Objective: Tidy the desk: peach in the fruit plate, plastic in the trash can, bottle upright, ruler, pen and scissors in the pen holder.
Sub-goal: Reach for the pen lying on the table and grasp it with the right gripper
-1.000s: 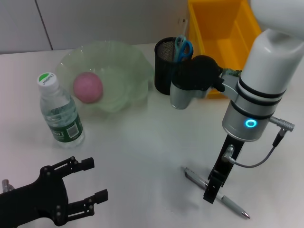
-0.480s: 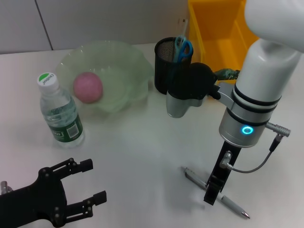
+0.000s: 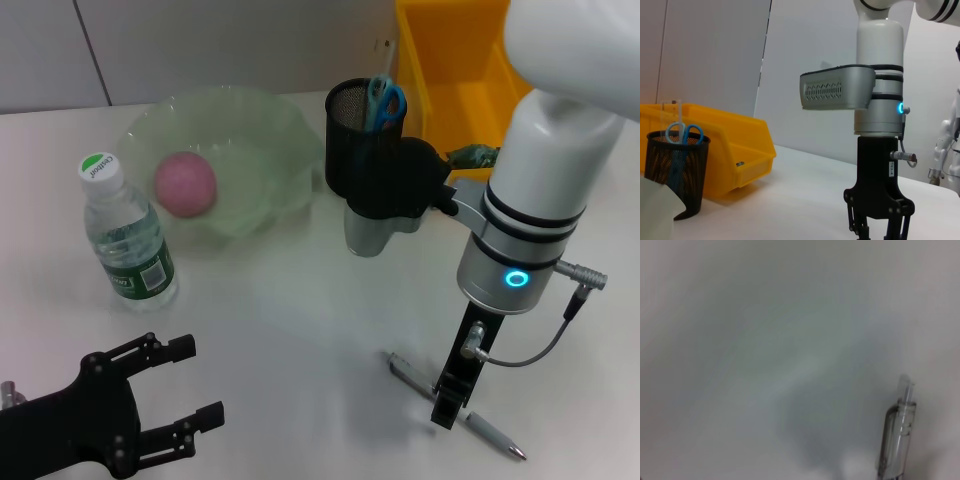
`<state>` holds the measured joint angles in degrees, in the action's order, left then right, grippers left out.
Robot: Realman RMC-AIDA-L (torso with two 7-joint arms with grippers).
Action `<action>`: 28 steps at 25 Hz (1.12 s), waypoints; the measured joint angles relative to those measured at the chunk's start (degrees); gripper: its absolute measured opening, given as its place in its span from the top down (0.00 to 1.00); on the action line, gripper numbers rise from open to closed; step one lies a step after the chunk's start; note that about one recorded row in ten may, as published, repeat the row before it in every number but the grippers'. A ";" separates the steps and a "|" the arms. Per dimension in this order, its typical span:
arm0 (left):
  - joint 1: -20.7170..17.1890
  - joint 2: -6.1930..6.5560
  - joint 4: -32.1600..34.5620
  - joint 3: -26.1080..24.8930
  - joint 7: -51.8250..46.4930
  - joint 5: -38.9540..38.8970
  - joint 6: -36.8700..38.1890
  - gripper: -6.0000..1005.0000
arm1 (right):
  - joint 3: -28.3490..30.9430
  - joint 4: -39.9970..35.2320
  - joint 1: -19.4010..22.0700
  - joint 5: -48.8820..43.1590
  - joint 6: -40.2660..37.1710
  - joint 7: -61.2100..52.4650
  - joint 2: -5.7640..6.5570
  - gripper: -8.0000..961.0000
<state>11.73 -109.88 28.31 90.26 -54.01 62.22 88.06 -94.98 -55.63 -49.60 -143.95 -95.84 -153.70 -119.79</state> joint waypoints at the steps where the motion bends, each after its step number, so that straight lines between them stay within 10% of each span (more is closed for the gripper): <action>1: 0.00 0.01 0.01 0.00 -0.01 0.00 0.00 0.21 | -0.07 -0.01 -0.05 0.00 0.05 -0.02 0.01 0.54; 28: 0.30 0.02 -0.02 0.00 -0.13 0.00 0.02 0.21 | -7.71 -4.93 0.78 -0.57 1.68 0.68 0.11 0.54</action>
<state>12.04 -109.87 28.29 90.26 -54.14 62.23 88.08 -102.69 -60.55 -48.82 -144.52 -94.16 -153.01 -119.68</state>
